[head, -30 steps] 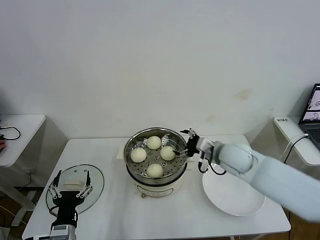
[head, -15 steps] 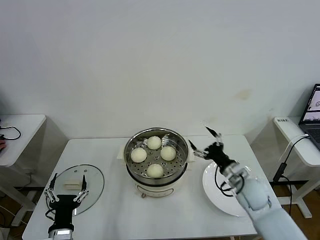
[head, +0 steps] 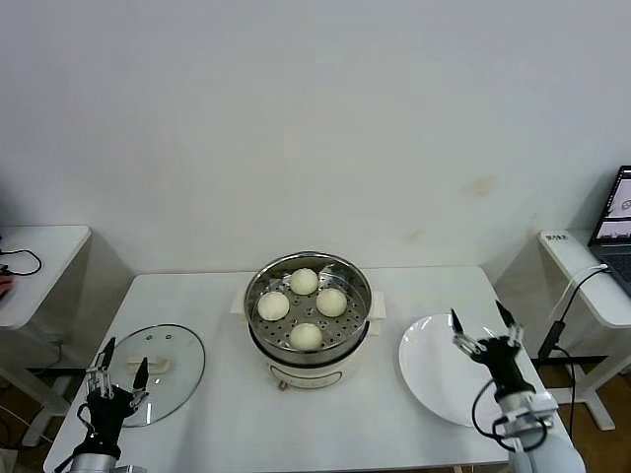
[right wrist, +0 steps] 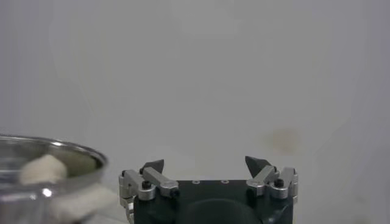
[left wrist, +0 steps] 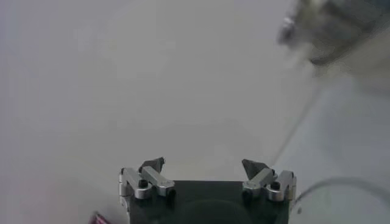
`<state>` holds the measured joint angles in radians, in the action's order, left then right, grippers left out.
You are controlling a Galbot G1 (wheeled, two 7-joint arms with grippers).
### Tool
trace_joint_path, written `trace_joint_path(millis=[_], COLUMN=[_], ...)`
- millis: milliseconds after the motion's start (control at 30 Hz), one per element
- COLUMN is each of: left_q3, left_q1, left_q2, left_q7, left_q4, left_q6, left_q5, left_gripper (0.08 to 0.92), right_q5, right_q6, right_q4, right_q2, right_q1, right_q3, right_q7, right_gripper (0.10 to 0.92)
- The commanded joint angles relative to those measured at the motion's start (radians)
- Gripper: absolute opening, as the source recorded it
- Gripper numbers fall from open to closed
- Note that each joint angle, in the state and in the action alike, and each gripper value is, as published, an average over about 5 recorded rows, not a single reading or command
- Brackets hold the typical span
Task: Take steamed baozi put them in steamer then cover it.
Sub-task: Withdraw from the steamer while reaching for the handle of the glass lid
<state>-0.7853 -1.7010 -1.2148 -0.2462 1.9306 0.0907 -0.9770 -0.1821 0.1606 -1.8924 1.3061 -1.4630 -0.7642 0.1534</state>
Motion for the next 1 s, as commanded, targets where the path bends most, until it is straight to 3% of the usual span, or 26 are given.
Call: trace_joint_path(millis=[33, 233, 633, 1000], left_q3=[-0.031, -0.009, 0.080, 0.131], left_q1=[0.020, 0.063, 0.259, 0.359], left_q2=[0.129, 0.154, 0.192, 0.197], left_q7=[0.017, 0.043, 0.063, 0.060], left_q4=[-0.187, -0.252, -0.431, -0.503], left_q6=[0.029, 0.025, 0.008, 0.010], left_q5=[-0.377, -0.392, -0.396, -0.392], left_gripper=[0.823, 0.823, 0.823, 0.823], right_q5=[0.020, 0.026, 0.036, 0.049], right_q6=[0.035, 0.032, 0.021, 0.024], right_q4=[-0.028, -0.021, -0.044, -0.055], right_q2=[0.108, 0.120, 0.151, 0.162], right_q1=[-0.130, -0.131, -0.142, -0.159], right_q3=[-0.147, -0.145, -0.147, -0.150], right_q7=[0.005, -0.003, -0.005, -0.004], right_gripper=[0.823, 0.823, 0.823, 0.823])
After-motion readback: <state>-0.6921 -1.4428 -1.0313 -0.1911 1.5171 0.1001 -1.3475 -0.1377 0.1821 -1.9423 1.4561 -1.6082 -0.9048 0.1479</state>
